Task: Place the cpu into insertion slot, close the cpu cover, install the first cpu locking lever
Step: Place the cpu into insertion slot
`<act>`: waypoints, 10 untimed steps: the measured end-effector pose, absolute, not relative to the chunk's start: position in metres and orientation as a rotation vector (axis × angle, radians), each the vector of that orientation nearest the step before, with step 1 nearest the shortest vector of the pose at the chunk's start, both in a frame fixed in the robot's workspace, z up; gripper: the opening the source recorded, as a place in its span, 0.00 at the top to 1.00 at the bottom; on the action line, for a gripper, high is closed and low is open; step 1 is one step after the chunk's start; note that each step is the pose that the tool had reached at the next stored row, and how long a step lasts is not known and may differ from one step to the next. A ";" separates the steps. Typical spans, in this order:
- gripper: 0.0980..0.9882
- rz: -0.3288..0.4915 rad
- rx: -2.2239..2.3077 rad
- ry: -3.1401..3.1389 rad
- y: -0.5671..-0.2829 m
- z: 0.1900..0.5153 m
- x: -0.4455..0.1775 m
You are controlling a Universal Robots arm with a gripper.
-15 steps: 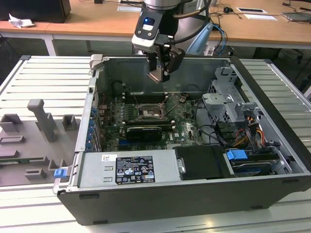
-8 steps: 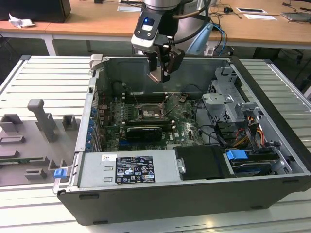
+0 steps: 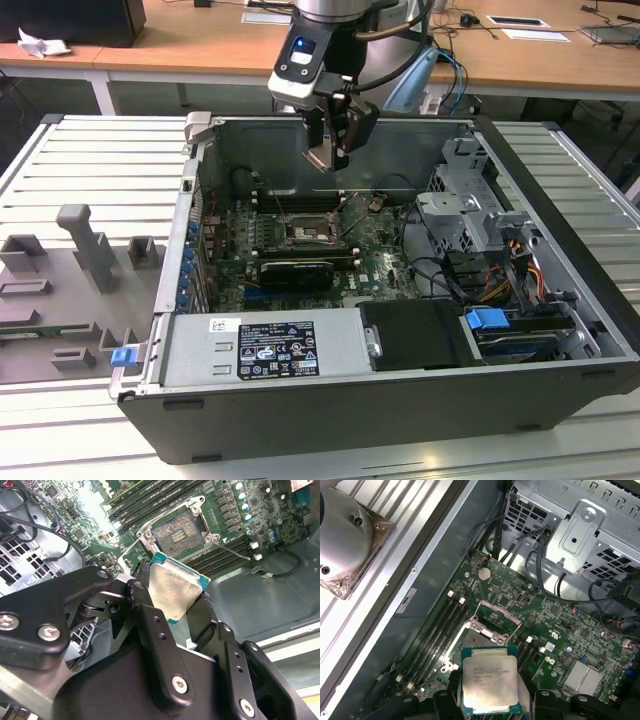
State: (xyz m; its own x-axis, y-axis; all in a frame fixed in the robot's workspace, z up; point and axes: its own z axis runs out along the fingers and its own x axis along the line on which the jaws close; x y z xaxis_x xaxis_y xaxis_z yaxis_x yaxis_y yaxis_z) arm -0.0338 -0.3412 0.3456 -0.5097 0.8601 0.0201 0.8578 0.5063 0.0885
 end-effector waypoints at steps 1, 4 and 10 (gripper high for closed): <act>0.51 0.135 1.544 2.702 -0.341 0.346 -0.034; 0.51 0.135 1.553 2.696 -0.341 0.345 -0.034; 0.51 0.135 1.582 2.679 -0.341 0.345 -0.034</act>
State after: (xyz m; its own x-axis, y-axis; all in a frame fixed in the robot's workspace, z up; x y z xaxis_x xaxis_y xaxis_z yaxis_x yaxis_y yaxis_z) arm -0.0338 -0.3412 0.3451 -0.4838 0.8749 0.0201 0.8725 0.4804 0.0885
